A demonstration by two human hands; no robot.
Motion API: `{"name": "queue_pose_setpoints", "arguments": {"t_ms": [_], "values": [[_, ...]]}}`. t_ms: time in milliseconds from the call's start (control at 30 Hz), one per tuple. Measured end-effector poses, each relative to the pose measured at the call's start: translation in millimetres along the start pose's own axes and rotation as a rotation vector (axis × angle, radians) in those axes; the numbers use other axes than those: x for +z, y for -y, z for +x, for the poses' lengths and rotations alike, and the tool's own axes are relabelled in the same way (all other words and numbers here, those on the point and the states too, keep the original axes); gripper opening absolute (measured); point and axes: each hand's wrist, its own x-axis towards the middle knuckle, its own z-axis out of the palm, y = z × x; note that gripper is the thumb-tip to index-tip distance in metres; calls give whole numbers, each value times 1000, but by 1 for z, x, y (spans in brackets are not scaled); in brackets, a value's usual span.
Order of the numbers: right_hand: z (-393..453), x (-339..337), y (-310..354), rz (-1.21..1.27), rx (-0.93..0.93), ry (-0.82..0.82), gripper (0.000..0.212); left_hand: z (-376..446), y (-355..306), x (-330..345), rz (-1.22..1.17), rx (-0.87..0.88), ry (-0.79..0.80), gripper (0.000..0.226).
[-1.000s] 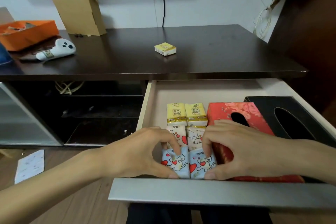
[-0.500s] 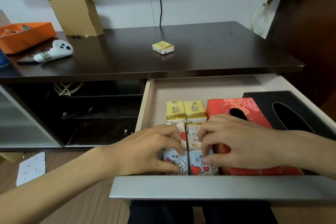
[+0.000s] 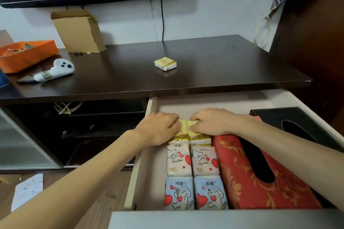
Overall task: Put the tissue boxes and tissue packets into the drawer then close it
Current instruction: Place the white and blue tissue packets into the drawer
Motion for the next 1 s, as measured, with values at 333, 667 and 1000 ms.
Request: {"name": "queue_pose_setpoints", "arguments": {"t_ms": [333, 667, 1000], "values": [[0, 5, -4, -34, -40, -28, 42, 0, 3, 2, -26, 18, 14, 39], [5, -42, -20, 379, -102, -752, 19, 3, 22, -47, -329, -62, -535, 20], [89, -62, -62, 201, 52, -637, 44, 152, 82, -82, -344, -380, -369, 66]]}}
